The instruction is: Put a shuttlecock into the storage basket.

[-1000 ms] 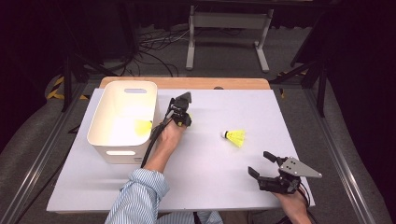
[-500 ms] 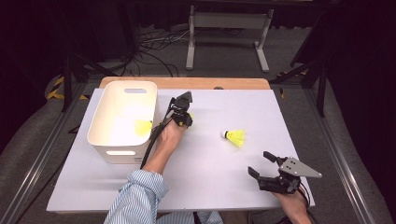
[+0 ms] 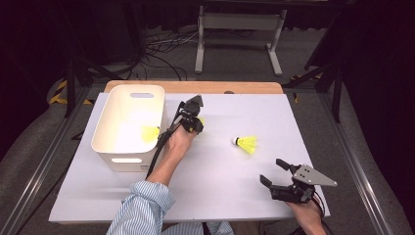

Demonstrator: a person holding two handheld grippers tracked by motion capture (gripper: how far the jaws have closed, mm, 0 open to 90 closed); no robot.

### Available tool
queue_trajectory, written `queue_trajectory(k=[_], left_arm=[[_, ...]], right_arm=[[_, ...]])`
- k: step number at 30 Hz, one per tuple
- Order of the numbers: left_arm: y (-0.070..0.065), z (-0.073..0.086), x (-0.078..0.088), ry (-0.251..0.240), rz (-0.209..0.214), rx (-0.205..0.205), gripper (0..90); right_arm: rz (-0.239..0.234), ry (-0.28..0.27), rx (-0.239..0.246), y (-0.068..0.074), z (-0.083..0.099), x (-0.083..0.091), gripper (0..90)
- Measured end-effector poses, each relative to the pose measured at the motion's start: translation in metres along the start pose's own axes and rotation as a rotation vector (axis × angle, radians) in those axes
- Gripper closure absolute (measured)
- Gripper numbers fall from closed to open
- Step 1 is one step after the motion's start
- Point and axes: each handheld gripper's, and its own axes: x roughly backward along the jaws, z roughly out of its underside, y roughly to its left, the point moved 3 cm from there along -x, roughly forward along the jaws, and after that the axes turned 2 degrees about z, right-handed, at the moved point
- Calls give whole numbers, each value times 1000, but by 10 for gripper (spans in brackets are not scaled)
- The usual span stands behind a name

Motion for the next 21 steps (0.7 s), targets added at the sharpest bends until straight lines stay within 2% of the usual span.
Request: queue_trajectory(k=[8,21], left_arm=[[-4,2,8,-11,13,-17,633],[-8,8,20,-17,5,-42,634]], right_arm=[[0,1,0,0,0,0,164],[1,2,1,0,0,0,164]])
